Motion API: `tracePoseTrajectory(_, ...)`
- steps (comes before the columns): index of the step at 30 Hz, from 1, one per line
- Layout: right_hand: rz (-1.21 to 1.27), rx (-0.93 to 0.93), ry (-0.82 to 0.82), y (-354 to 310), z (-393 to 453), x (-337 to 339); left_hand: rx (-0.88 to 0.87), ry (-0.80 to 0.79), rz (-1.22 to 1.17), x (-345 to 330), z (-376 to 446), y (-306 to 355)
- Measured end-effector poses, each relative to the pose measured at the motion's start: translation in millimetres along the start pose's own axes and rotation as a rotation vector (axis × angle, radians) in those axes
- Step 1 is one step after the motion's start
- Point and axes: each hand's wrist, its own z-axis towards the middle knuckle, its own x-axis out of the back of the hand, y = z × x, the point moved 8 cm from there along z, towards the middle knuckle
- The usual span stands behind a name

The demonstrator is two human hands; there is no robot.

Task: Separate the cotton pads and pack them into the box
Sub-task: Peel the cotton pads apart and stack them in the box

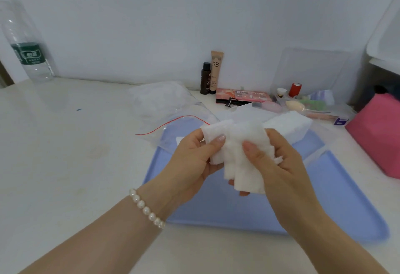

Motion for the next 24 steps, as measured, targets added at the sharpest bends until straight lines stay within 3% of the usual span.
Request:
tracePoseTrajectory(9, -0.080, -0.067, 0.081, 17, 7, 11, 0.040, 0.039, 0.025, 2, 1, -8)
tracePoseTrajectory(12, -0.380, -0.037, 0.092, 23, 14, 17, 0.021, 0.093, 0.022, 8, 4, -6)
tracePoseTrajectory(16, -0.796, -0.028, -0.093, 39, 15, 6, 0.036, 0.139, 0.051, 13, 5, -5)
tracePoseTrajectory(19, -1.067, 0.084, -0.136, 33, 11, -2, 0.039, 0.140, 0.091, 14, 4, -3)
tracePoseTrajectory(24, -1.174, 0.433, 0.022, 16, 8, -1, 0.036, 0.118, 0.106, 15, 5, -1)
